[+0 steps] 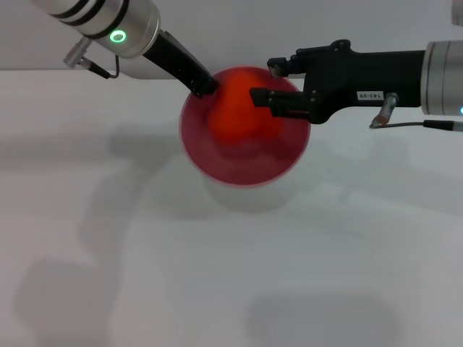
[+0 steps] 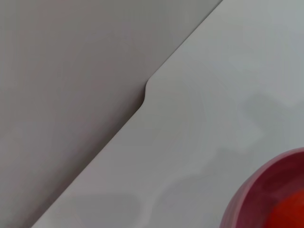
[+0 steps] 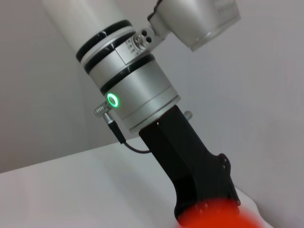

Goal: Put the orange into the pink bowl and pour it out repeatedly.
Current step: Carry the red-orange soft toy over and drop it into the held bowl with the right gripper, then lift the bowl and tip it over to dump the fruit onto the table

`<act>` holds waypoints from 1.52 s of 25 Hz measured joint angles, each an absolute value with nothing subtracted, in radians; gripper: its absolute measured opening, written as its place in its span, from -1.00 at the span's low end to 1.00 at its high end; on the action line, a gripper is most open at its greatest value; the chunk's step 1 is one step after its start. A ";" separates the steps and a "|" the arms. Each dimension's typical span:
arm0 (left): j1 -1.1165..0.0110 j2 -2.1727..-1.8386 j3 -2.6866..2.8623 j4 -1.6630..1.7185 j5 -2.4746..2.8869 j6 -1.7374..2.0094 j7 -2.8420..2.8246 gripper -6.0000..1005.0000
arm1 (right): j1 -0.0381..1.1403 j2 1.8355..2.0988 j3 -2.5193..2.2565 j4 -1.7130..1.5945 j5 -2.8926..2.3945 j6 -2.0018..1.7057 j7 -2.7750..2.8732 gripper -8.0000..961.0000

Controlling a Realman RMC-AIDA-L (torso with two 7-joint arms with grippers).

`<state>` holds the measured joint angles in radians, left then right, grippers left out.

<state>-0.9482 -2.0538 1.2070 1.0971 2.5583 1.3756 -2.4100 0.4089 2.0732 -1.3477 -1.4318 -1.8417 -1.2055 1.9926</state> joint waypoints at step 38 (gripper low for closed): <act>-0.498 -2.071 1.983 1.345 2.775 0.182 -2.306 -0.90 | 0.234 2.074 -1.143 -0.555 -0.283 -1.506 0.786 0.11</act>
<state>-0.4981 -2.0707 1.9832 1.3446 2.7747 0.1822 -2.3063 0.2341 2.0738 -1.1429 -0.5552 -0.2835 -1.5055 0.7865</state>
